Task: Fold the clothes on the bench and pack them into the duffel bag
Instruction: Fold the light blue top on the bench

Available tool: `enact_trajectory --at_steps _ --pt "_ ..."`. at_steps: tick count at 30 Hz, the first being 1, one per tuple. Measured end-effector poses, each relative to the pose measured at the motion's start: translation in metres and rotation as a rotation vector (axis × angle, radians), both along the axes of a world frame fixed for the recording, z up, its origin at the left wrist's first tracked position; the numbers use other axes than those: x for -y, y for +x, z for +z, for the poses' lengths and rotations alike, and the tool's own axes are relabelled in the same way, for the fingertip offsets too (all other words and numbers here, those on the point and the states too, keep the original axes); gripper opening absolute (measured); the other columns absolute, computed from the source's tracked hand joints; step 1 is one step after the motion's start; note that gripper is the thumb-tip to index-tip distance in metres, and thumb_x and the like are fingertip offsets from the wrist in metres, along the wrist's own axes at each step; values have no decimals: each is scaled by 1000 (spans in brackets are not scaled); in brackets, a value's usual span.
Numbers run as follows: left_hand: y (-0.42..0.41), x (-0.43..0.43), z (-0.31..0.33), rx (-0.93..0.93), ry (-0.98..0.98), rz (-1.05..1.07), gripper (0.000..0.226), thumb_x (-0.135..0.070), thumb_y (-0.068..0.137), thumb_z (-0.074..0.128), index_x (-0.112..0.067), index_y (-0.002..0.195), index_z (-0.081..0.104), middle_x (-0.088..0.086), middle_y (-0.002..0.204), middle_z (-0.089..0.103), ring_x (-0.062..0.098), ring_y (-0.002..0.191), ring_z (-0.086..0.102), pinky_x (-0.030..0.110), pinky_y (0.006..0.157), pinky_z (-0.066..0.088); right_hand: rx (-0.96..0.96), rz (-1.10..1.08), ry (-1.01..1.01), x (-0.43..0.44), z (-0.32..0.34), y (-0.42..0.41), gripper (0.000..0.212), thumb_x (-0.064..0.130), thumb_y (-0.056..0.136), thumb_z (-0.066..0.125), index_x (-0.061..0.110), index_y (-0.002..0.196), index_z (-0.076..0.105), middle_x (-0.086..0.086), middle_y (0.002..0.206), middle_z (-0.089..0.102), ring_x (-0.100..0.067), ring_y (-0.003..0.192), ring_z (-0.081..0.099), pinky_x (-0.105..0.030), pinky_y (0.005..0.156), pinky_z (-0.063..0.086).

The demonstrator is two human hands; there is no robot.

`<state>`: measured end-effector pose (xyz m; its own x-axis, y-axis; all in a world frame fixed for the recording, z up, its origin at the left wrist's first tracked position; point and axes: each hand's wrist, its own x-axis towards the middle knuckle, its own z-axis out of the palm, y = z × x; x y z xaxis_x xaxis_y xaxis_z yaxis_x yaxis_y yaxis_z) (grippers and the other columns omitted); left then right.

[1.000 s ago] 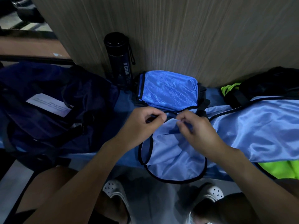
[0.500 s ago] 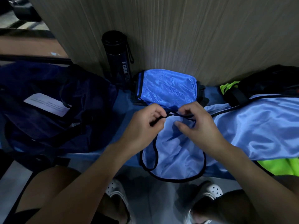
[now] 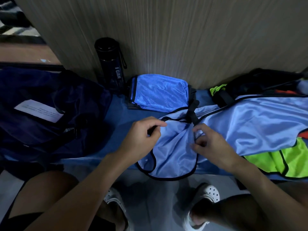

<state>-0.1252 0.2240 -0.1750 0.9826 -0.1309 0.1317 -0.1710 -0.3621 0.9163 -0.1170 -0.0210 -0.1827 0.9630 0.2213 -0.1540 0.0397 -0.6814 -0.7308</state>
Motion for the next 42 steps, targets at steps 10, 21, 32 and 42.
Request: enact_trajectory --at_steps 10,21,32,42 --pt "-9 17 7 89 68 -54 47 -45 70 83 -19 108 72 -12 97 66 9 91 65 21 79 50 -298 -236 946 -40 28 9 27 -10 94 47 2 109 65 -11 75 53 -19 66 55 -22 59 50" --pt "1 18 1 22 5 -12 41 -29 76 74 -17 114 70 -8 104 68 11 100 67 40 92 54 242 29 441 -46 15 20 24 0 77 79 20 88 74 -4 85 51 -9 71 54 -19 71 45" --pt "-2 13 -4 -33 29 -15 41 -14 78 78 -16 118 68 -21 82 62 -8 71 55 15 72 42 419 187 141 -44 -4 25 25 14 69 77 14 94 73 1 105 59 -25 103 54 -19 93 39" --pt "-1 14 -3 -35 -44 53 18 -8 89 70 -15 105 73 0 81 74 22 72 67 40 73 55 579 225 24 -42 -2 30 17 23 90 55 15 99 68 6 92 61 -17 89 53 -38 82 46"
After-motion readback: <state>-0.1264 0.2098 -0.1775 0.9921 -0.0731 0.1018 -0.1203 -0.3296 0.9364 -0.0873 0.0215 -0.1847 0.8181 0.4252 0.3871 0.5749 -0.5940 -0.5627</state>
